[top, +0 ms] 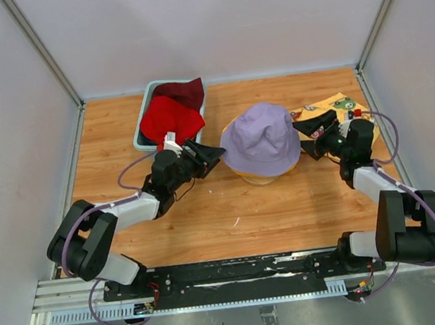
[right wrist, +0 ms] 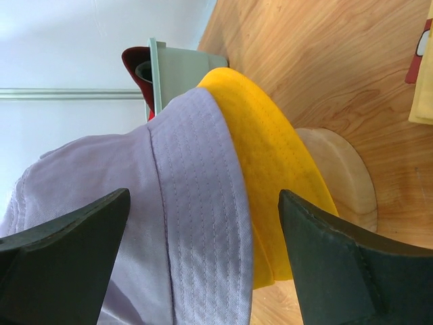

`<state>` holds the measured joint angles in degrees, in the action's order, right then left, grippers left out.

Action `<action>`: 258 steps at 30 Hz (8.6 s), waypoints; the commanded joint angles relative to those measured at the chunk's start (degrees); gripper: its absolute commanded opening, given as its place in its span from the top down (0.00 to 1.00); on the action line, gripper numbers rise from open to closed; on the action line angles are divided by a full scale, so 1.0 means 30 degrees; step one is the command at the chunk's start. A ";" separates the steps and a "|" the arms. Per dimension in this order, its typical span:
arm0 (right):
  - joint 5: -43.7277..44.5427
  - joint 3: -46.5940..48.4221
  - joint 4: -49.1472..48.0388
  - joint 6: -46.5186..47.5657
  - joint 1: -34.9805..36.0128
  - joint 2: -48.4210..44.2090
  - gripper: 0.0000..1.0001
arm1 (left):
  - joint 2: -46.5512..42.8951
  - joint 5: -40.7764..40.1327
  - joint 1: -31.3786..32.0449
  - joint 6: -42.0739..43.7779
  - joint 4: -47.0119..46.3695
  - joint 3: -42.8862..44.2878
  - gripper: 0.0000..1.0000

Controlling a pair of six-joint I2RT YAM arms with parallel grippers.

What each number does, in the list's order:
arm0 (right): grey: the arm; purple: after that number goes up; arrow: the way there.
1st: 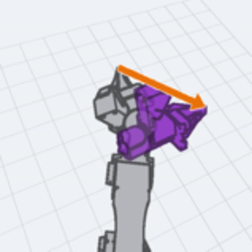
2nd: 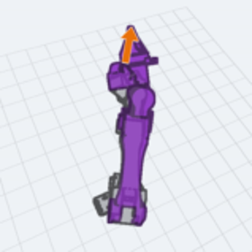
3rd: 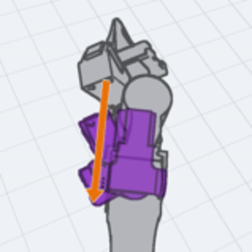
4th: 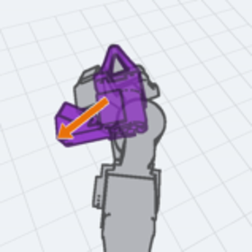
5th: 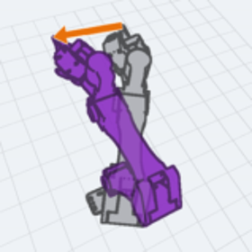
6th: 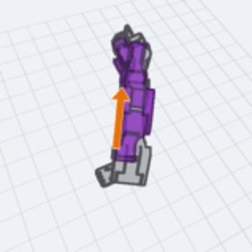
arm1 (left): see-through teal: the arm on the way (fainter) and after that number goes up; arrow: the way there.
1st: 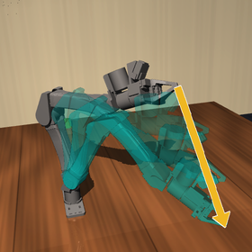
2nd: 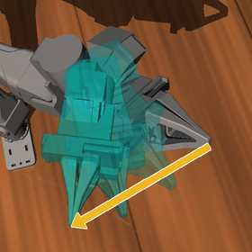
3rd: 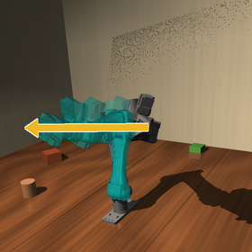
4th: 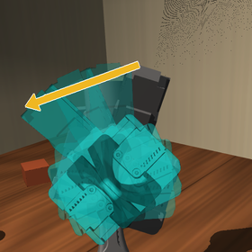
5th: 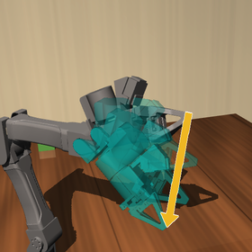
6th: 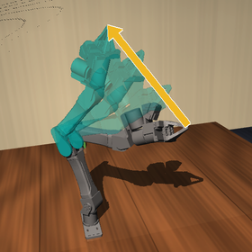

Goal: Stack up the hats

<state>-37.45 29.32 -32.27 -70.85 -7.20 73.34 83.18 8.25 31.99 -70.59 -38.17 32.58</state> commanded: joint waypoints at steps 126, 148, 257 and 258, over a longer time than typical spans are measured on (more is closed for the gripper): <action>1.3174 1.7900 1.8303 1.2284 0.0377 0.3185 0.04 | 0.1297 -0.5628 -0.7733 1.0514 1.8492 1.5087 0.20; 1.3152 1.7025 1.8138 1.2746 0.1066 0.1760 0.07 | -0.1037 -0.5035 -0.6168 0.9422 1.9413 1.2008 0.29; 0.2142 1.0417 -0.4582 -1.3904 0.8500 0.1827 0.01 | 0.3346 1.1264 -0.5334 -0.6813 -0.3785 1.7509 1.00; 0.2153 1.0519 -0.4666 -1.3941 0.8609 0.1956 0.01 | 0.3463 1.1270 -0.5305 -0.7019 -0.4145 1.7461 0.99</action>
<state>-30.59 59.46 -39.75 -108.38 16.84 78.08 92.42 41.04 15.57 -88.75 -43.31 84.03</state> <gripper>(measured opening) 0.987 0.014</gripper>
